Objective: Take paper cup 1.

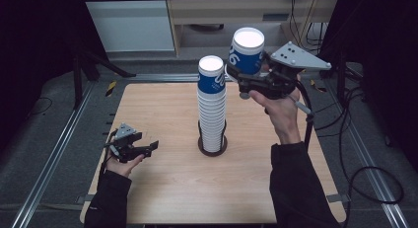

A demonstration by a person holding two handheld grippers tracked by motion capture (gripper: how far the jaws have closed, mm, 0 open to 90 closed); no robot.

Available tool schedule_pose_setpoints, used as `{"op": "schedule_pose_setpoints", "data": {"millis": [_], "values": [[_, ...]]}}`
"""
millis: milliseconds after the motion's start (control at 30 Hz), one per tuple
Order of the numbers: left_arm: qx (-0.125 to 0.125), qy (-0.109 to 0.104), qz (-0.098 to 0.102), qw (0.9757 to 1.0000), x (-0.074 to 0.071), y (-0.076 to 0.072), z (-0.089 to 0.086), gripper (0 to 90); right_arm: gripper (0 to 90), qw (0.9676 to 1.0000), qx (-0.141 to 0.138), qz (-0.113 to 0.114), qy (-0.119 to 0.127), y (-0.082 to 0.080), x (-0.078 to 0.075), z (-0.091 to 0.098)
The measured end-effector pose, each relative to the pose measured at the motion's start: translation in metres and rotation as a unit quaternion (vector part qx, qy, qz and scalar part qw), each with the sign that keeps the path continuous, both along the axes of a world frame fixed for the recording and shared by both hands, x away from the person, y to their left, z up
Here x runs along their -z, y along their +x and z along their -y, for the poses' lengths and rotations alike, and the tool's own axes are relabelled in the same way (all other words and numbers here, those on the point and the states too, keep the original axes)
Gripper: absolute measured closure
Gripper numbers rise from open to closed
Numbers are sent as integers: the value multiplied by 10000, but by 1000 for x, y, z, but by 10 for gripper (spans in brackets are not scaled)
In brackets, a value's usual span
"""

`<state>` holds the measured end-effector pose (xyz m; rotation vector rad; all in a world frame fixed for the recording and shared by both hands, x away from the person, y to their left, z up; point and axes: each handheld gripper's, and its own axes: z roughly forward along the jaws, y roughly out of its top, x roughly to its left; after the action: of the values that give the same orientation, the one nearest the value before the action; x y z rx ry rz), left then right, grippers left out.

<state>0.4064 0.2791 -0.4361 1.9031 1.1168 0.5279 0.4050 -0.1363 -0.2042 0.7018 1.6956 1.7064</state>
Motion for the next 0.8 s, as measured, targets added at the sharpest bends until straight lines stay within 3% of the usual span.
{"op": "schedule_pose_setpoints", "data": {"millis": [133, 267, 600, 800], "values": [[20, 3, 0, 10000, 0, 0, 0, 216, 209, 10000, 77, -56, -29, -6, 14, 14], [51, 25, 2, 10000, 0, -1, 2, 216, 210, 9996, 116, -259, -33, -8, 34, 27], [67, 53, -2, 10000, 0, -1, 3, 219, 209, 9985, 44, -514, -184, -16, 72, 40], [112, 88, -9, 9999, 0, -2, 5, 219, 209, 9979, 6, -634, -145, -19, 88, 48]]}}
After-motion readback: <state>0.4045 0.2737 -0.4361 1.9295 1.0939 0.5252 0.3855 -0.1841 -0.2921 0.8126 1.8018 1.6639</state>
